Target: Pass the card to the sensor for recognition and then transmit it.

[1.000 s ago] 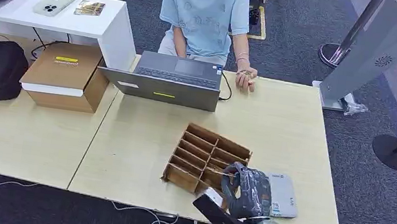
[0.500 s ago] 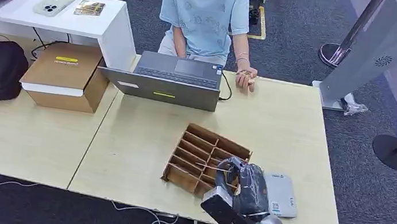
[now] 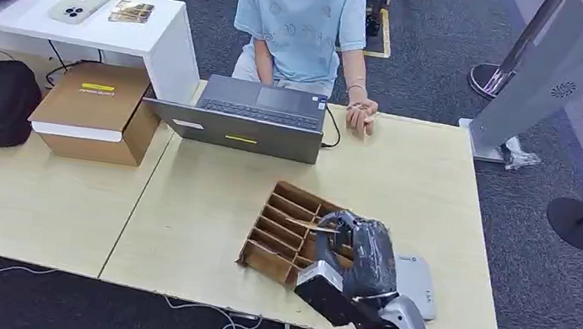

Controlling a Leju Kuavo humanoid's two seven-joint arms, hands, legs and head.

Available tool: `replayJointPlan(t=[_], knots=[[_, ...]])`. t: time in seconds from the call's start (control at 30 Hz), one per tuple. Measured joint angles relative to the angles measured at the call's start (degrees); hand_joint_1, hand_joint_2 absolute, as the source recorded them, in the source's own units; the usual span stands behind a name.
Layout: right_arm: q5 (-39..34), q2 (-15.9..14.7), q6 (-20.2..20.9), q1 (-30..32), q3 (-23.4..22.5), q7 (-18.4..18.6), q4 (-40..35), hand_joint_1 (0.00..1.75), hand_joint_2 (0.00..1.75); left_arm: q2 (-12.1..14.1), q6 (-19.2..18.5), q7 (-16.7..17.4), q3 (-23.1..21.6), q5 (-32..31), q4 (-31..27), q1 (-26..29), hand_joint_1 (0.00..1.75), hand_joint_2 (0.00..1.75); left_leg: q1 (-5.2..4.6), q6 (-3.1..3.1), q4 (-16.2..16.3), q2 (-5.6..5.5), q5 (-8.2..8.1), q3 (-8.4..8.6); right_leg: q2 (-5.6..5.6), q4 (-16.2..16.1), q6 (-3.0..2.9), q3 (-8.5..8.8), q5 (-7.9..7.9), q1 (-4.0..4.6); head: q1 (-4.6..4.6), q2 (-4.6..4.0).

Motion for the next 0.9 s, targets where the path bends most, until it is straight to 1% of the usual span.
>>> replayJointPlan(t=[0.1,0.23,0.47,0.7,0.9], knots=[[1.5,-0.1,-0.5,-1.7,0.2,0.2,0.0,1.75,1.75,0.0,-0.1,-0.5,-0.1,-0.3,0.0,0.0,0.00,0.00,0.00,0.00,0.0,0.00,0.00,-0.01,0.00,0.0,0.00,0.00,0.00,0.00,0.00,0.00],[4.0,-0.2,-1.2,-5.7,0.7,0.9,0.6,1.75,1.75,0.0,-0.3,-0.7,-0.6,-0.9,0.0,0.0,0.00,0.00,0.00,0.01,0.0,0.01,0.03,0.01,0.01,0.0,-0.01,0.00,0.02,0.00,0.00,0.00],[4.8,-0.2,-1.2,-12.3,1.0,1.5,3.0,1.75,1.75,0.0,-0.7,-0.9,-0.8,-1.2,0.0,0.0,0.00,0.00,0.00,-0.01,0.0,0.01,0.05,0.01,0.01,0.0,-0.01,0.01,0.03,0.00,0.00,0.00],[4.7,-0.1,1.1,-19.0,1.4,2.1,6.1,1.75,1.75,0.0,-0.7,-0.8,-0.8,-1.3,0.0,0.0,0.00,0.00,0.00,-0.02,0.0,0.00,0.06,0.00,0.00,0.0,-0.01,0.01,0.03,0.00,0.00,0.00],[4.6,0.3,2.8,-25.1,1.9,2.5,10.9,1.75,1.75,0.0,-0.8,-0.8,-0.8,-1.4,0.0,-0.1,0.00,0.00,0.00,-0.01,0.0,0.00,0.08,0.00,0.00,0.1,-0.01,0.01,0.04,0.00,0.00,0.00]])
